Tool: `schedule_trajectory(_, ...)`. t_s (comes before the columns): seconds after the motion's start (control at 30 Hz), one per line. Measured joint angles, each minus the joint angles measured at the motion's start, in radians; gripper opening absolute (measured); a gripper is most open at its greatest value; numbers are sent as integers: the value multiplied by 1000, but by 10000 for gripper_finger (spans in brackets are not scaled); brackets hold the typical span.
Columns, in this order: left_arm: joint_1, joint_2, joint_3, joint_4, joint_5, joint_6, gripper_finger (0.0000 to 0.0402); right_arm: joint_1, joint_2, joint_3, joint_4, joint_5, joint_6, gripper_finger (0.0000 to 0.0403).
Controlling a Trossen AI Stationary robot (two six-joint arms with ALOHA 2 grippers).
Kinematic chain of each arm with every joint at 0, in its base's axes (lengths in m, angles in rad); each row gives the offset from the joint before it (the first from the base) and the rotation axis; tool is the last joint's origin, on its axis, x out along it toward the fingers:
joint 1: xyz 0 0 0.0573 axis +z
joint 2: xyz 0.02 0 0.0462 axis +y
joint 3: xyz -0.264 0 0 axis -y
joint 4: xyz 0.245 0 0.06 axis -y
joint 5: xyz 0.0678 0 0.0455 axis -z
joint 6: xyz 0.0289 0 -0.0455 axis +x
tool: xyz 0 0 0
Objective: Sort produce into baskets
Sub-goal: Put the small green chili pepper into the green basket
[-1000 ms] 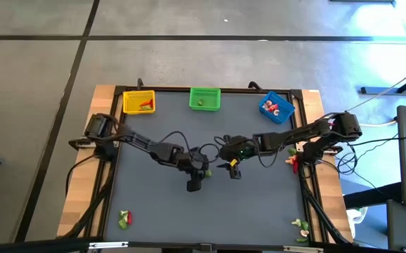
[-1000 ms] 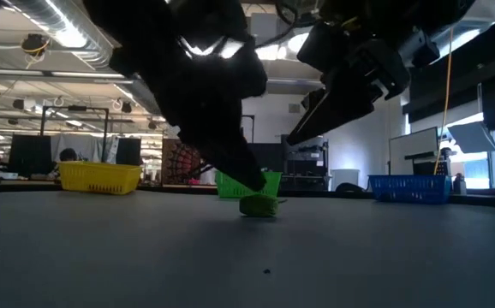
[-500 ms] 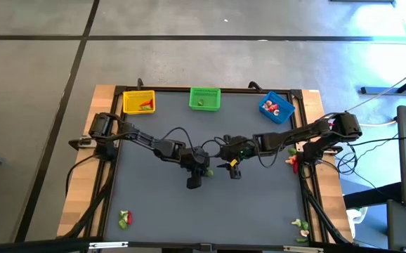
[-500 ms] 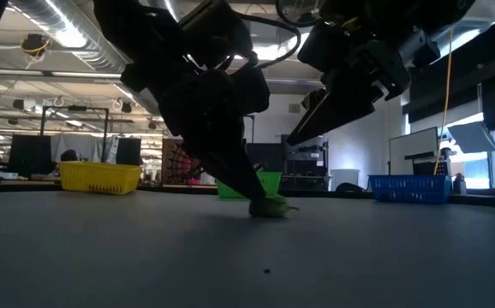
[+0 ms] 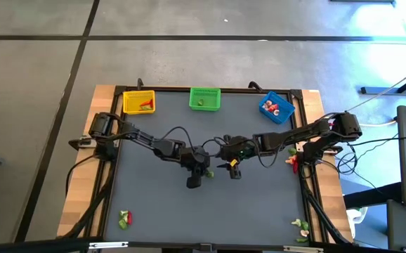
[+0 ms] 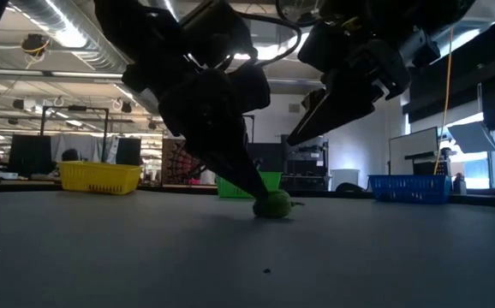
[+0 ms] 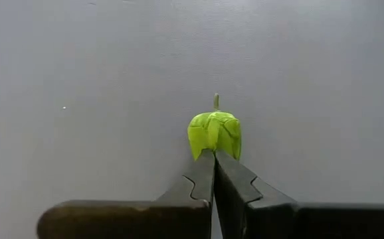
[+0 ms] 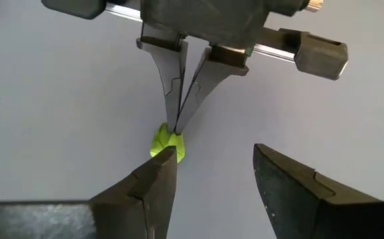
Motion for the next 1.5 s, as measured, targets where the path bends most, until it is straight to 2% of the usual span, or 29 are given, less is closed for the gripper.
schedule_trajectory(0.27, 32, -67, -1, -38, -38, 9, 1, 0, 0, 0, -9, -8, 1, 198)
schedule_trajectory(0.53, 85, -212, -1, -184, -195, 26, 1, 0, -1, 0, -10, 2, 1, 198)
schedule_trajectory(0.73, 155, -311, 0, -246, -258, 26, 1, -1, -1, 0, -57, 73, 1, 198)
schedule_trajectory(0.87, 219, -353, 0, -241, -284, 19, 1, -1, -1, 0, -60, 75, 6, 198)
schedule_trajectory(1.03, 295, -351, 0, -207, -324, -16, 1, -1, 1, 0, -57, 74, 30, 198)
schedule_trajectory(1.5, 501, -250, 1, -40, -324, -42, 1, -1, 60, 1, -39, 68, 34, 198)
